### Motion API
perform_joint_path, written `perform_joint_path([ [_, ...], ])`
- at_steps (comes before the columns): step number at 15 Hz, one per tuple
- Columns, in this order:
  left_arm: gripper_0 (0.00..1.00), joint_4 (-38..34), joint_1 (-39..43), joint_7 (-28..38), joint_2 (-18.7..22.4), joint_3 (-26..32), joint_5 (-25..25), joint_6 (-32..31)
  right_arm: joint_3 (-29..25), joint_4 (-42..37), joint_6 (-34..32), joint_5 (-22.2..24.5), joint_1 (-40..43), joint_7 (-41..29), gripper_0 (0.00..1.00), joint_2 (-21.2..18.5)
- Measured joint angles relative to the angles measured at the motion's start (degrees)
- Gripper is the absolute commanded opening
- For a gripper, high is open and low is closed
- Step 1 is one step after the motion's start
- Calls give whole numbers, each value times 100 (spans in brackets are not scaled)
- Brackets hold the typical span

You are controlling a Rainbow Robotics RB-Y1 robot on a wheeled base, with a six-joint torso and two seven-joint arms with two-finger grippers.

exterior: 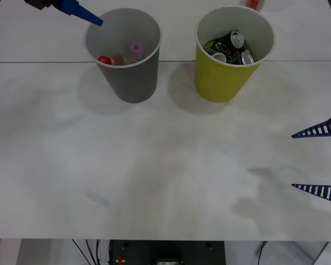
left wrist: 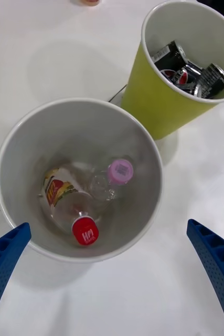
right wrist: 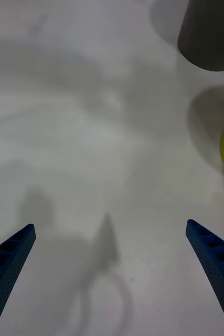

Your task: Put the can into the green bin and the plastic bottle into the gray bin

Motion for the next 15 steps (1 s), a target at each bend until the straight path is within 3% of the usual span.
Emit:
perform_joint_path([
  [2, 100, -613, 856, -149, 303, 725, 112, -29, 0, 0, 0, 0, 0, 0, 100, 0],
  [4, 100, -1182, 2006, -700, 349, 1826, 56, -255, 0, 1, 0, 0, 0, 0, 100, 0],
  [7, 100, -2063, 3414, -1399, 321, 2903, -118, -307, 0, 0, 0, 0, 0, 0, 100, 0],
  [10, 100, -2731, 4418, -2027, 314, 3506, -183, -301, 0, 1, 0, 0, 0, 0, 100, 0],
  [15, 100, -3642, 5647, -3119, 276, 4029, -372, -283, 0, 1, 0, 0, 0, 0, 100, 0],
])
